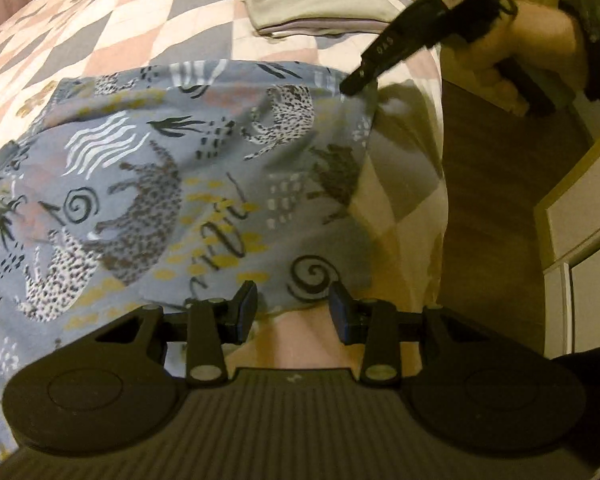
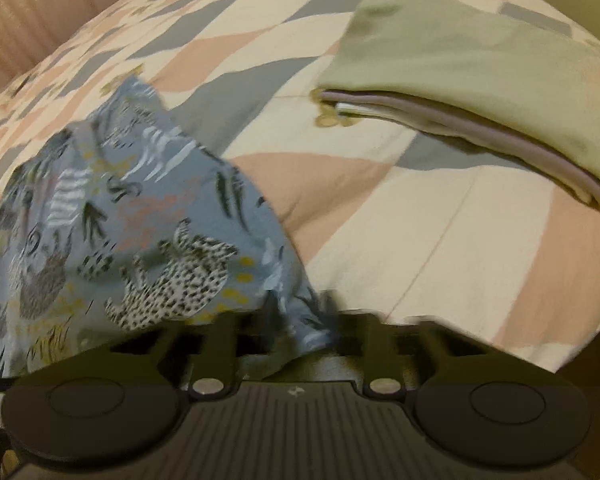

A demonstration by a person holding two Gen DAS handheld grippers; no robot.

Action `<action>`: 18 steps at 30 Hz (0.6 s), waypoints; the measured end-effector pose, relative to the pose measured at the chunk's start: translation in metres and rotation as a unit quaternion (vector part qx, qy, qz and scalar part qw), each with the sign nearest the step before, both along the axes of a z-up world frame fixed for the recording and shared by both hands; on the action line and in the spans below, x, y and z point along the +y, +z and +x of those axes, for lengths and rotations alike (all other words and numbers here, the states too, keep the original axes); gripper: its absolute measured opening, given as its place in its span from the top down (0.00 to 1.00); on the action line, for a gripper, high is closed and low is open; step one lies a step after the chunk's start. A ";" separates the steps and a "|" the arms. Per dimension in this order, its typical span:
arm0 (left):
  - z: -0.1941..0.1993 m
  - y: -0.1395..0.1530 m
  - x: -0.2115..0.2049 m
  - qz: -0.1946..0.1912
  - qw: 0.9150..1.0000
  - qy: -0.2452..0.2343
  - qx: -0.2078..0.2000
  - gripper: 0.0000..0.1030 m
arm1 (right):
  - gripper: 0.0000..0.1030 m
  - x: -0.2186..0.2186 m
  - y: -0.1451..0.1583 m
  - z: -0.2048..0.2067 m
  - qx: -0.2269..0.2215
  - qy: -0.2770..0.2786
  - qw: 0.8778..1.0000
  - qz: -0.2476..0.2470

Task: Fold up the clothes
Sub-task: 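Smooth the laid-out pants flat with the left gripper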

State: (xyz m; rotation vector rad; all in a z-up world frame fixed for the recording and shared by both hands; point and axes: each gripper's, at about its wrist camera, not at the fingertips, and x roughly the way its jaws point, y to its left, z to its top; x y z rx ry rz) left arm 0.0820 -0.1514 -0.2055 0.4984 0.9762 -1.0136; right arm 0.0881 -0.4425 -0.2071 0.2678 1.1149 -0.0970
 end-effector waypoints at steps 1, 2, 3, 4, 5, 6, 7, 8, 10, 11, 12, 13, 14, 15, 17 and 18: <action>-0.001 -0.002 -0.003 -0.001 1.000 -0.004 0.000 0.67 | 0.95 0.002 0.005 -0.001 -0.005 0.008 1.000 -0.021; -0.003 -0.005 -0.006 -0.001 1.000 -0.008 0.001 0.67 | 0.95 0.003 0.011 -0.002 -0.013 0.017 0.999 -0.048; -0.004 -0.008 -0.008 -0.003 1.000 -0.011 0.004 0.67 | 0.95 0.005 0.017 -0.004 -0.024 0.026 0.996 -0.081; -0.006 -0.011 -0.009 -0.004 1.000 -0.014 0.008 0.67 | 0.95 0.007 0.020 -0.004 -0.034 0.031 0.993 -0.105; -0.008 -0.013 -0.010 -0.005 1.000 -0.018 0.010 0.67 | 0.94 0.007 0.023 -0.004 -0.042 0.032 0.991 -0.122; -0.010 -0.015 -0.010 -0.004 1.000 -0.021 0.009 0.67 | 0.92 0.008 0.024 -0.003 -0.046 0.033 0.989 -0.137; -0.012 -0.015 -0.009 -0.003 1.000 -0.021 0.006 0.67 | 0.80 0.009 0.023 -0.003 -0.047 0.033 0.987 -0.150; -0.014 -0.014 -0.006 -0.003 1.000 -0.019 0.003 0.67 | 0.74 0.010 0.023 -0.002 -0.048 0.030 0.986 -0.159; -0.016 -0.011 0.003 -0.001 1.000 -0.010 -0.004 0.67 | 0.75 0.014 0.030 -0.009 -0.063 0.016 0.986 -0.154; -0.016 -0.010 0.009 0.002 1.000 -0.003 -0.007 0.67 | 0.75 0.018 0.035 -0.015 -0.072 0.012 0.987 -0.145; -0.017 -0.009 0.016 0.008 1.000 0.004 -0.012 0.67 | 0.75 0.027 0.040 -0.022 -0.079 0.014 0.988 -0.133; -0.017 -0.009 0.023 0.014 1.000 0.012 -0.018 0.67 | 0.75 0.037 0.044 -0.029 -0.083 0.018 0.989 -0.118; -0.016 -0.009 0.030 0.021 0.999 0.019 -0.025 0.67 | 0.75 0.050 0.047 -0.037 -0.085 0.030 0.991 -0.099; -0.015 -0.009 0.037 0.023 0.999 0.024 -0.031 0.67 | 0.75 0.066 0.047 -0.045 -0.083 0.048 0.992 -0.077; -0.012 -0.010 0.050 0.029 0.998 0.034 -0.041 0.67 | 0.75 0.106 0.046 -0.061 -0.076 0.111 0.989 -0.061; -0.011 -0.010 0.057 0.032 0.998 0.039 -0.046 0.67 | 0.76 0.124 0.043 -0.067 -0.073 0.144 0.985 -0.061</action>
